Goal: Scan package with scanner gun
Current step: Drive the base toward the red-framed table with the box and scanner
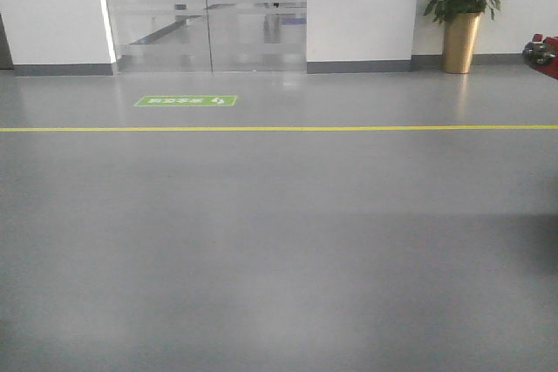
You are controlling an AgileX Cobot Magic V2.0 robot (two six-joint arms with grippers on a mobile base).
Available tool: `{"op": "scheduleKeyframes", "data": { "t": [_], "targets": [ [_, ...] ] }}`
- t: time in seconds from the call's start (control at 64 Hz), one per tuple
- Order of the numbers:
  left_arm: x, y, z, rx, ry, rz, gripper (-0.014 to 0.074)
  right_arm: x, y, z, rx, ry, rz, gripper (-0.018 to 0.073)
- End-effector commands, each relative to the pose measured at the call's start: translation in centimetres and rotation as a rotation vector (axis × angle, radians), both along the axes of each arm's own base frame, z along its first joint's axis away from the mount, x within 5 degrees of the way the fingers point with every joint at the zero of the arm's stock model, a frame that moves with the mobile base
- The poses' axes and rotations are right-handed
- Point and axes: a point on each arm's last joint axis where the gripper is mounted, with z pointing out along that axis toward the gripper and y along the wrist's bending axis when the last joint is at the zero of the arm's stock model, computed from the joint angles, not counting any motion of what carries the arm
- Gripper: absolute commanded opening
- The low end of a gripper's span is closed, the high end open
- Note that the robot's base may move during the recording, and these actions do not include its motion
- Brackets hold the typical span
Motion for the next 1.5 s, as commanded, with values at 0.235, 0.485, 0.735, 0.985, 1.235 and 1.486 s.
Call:
{"op": "scheduleKeyframes", "data": {
  "t": [0.235,0.485,0.735,0.985,1.235,1.486],
  "targets": [
    [-0.07,-0.01,0.26,0.001,-0.021,-0.002,-0.0111,-0.06,-0.05,0.22,-0.001,-0.024,-0.008,-0.0162],
    [-0.07,-0.01,0.26,0.001,-0.021,-0.002,-0.0111,-0.06,-0.05,0.22,-0.001,-0.024,-0.008,-0.0162],
    [-0.07,-0.01,0.26,0.001,-0.021,-0.002,-0.0111,-0.06,-0.05,0.22,-0.001,-0.024,-0.008,-0.0162],
    [-0.07,-0.01,0.26,0.001,-0.021,-0.002,-0.0111,-0.06,-0.05,0.22,-0.001,-0.024,-0.008,-0.0162],
    [-0.07,-0.01,0.26,0.001,-0.021,-0.002,-0.0111,-0.06,-0.05,0.22,-0.001,-0.024,-0.008,-0.0162],
    [-0.07,-0.01,0.26,0.001,-0.021,-0.002,-0.0111,-0.06,-0.05,0.22,-0.001,-0.024,-0.008,-0.0162]
  ]
}}
